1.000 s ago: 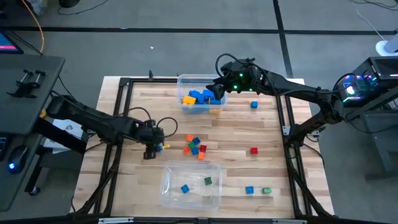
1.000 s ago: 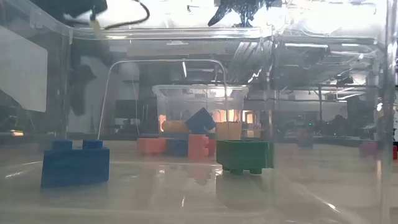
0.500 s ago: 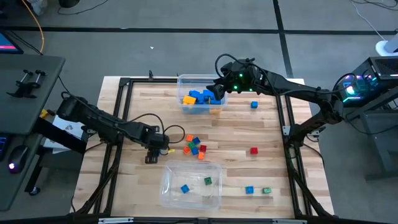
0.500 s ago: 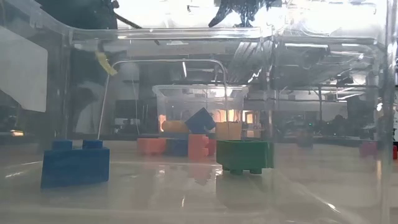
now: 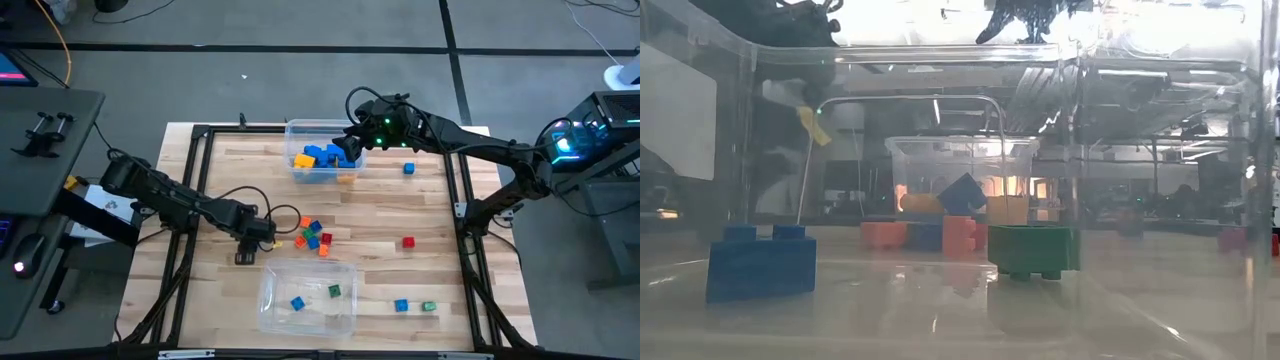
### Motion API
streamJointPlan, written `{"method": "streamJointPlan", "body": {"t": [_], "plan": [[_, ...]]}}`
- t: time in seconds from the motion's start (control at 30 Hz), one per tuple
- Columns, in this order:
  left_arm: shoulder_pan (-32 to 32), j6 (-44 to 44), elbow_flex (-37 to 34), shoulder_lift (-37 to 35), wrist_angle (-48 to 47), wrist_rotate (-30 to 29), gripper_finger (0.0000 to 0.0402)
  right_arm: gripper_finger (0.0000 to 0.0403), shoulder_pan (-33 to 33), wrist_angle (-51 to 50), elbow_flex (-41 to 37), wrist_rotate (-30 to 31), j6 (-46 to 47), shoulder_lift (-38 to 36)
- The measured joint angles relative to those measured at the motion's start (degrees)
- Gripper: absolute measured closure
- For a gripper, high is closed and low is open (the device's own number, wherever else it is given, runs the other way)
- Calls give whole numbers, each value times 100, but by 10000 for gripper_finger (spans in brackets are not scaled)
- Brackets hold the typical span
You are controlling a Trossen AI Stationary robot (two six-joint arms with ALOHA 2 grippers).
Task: Sort blocks by size
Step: Put the small blue game piece into the bottom transparent bin
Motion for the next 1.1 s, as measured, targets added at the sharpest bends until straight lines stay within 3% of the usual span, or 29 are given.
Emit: {"method": "streamJointPlan", "body": {"t": [0.1, 0.37, 0.5, 0.6, 0.83, 0.97, 1.1], "plan": [[2, -27, 109, -202, -144, 84, 308, 135, 1, -4, 0, -2, 0, 0], [206, -293, 649, -1927, -1237, -519, 309, 135, 13, -2, 0, -266, 50, 0], [223, -274, 1102, -2720, -802, -637, 309, 135, 205, -129, 2, -880, 326, 0], [143, 188, 1466, -3018, -112, -681, 309, 135, 545, -381, 3, -926, 670, 0], [-243, 1687, 1751, -2452, 1383, -131, 309, 135, 1994, -1365, 4, -778, 2055, 0], [-487, 1767, 1763, -1645, 2261, 429, 309, 135, 3006, -2442, 4, -263, 2904, 0], [-817, 1625, 1761, -872, 2760, 398, 309, 135, 3898, -3419, 4, 300, 3718, 0]]}}
